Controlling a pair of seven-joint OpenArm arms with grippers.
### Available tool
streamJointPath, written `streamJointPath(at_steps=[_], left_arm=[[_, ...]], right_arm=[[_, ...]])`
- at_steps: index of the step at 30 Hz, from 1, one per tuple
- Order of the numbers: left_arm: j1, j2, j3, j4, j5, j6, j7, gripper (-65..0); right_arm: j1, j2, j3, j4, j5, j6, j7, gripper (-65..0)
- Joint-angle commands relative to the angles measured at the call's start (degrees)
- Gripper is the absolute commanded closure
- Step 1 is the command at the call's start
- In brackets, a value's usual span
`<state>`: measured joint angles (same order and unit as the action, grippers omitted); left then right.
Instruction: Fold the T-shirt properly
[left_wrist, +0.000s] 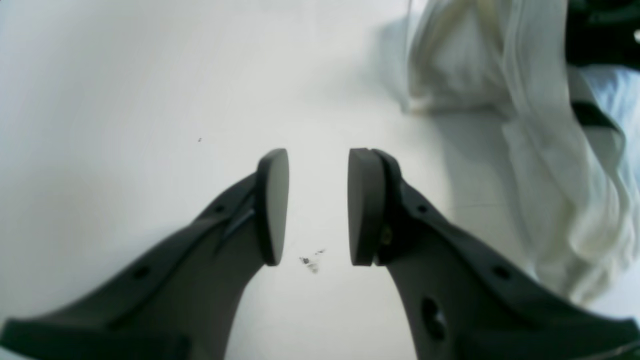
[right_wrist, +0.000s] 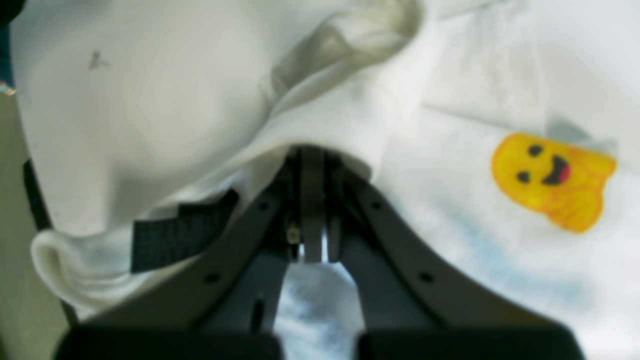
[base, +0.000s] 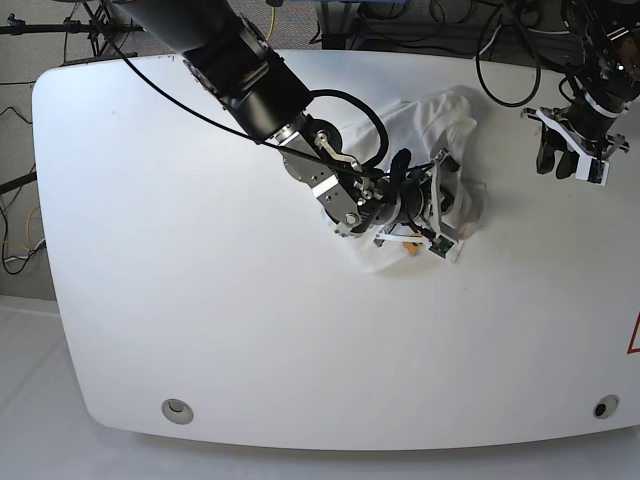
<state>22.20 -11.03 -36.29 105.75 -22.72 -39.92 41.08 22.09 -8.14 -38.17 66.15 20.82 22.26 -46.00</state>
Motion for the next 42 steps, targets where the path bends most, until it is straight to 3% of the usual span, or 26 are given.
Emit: streamJointPath(at_steps=[1,15,28,42], left_arm=[[-0.1,-0.7,-0.4,0.9,-1.0,-0.1,-1.2,-18.3],[-0.1,-0.7,-0.2,0.9,-1.1,-0.1,-1.2,-18.3],[-0.1,-0.7,-0.3,0.9,-1.0,-0.1,-1.2,-18.3],[-0.1,-0.7,-0.3,0.8,-1.0,-0.1,-1.2,-18.4]], right_arm=[[1.4,-0.9,-0.5,1.1,1.2,0.0,1.4,-0.9],[1.8,-0.9,-3.1,2.8,11.1,-0.1,0.9,-0.9],[1.4,-0.9,-7.9,7.3,15.4,-0.1,-1.6,-0.8],[-2.0,-0.9,-13.5,7.2,15.4,-0.1,-1.5,-0.8]])
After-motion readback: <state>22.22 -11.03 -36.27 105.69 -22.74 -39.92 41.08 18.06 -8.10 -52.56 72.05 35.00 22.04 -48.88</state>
